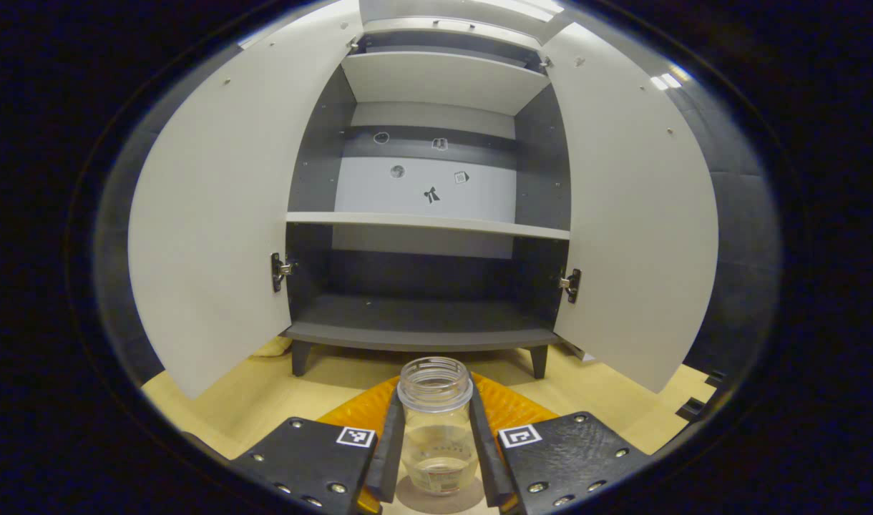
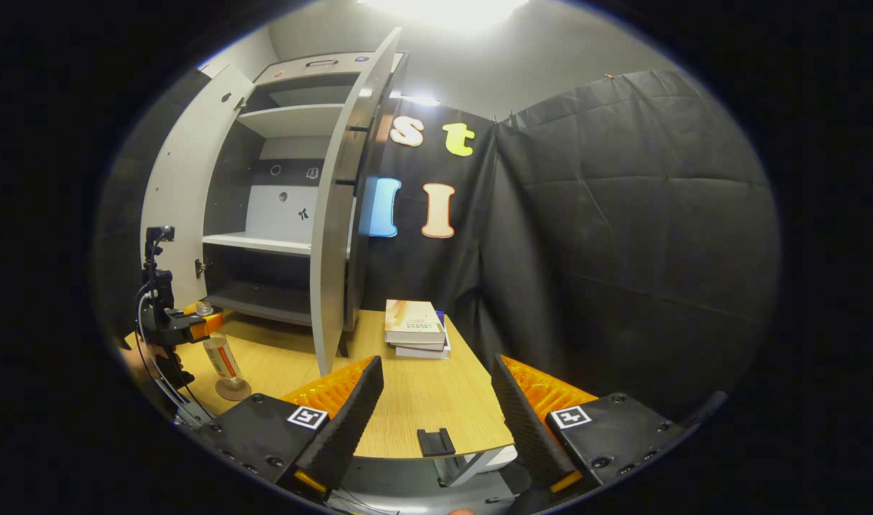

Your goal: Grasp the bottle in the cabinet with the left hand and place it on the coaster, then close the right door with the right hand and the left door with the left hand.

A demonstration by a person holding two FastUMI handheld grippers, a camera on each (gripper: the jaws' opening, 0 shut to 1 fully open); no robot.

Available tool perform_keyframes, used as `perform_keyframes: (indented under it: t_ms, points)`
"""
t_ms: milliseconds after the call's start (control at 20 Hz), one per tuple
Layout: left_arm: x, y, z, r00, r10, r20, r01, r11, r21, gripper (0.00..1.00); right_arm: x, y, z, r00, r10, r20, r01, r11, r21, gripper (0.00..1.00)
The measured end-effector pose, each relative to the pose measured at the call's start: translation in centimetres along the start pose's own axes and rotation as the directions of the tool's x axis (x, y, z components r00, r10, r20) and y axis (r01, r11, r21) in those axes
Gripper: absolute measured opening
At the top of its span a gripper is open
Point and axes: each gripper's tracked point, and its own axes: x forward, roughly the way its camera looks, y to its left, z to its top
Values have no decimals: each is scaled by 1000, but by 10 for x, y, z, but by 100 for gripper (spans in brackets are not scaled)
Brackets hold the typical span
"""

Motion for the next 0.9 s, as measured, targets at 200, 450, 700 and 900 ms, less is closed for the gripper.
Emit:
perform_keyframes:
  t_ms: [200, 450, 700, 900]
  points:
    - [-5, -2, -15, 1000, 0, -31, 0, 1000, -1, 48, 3, 5, 1, 1000, 8, 0, -8, 1000, 3, 97]
    - [-11, -5, -19, 999, -2, -36, 3, 1000, 23, 48, 6, 13, -2, 1000, 26, -1, -26, 1000, 0, 94]
    - [-20, -3, -15, 999, 36, -38, -33, 998, 59, 75, 7, 15, 5, 999, 40, 13, -40, 999, 8, 95]
    - [-34, -3, 10, 998, 59, -8, -59, 997, 56, 91, 9, 15, 18, 998, 59, 38, -60, 997, 40, 97]
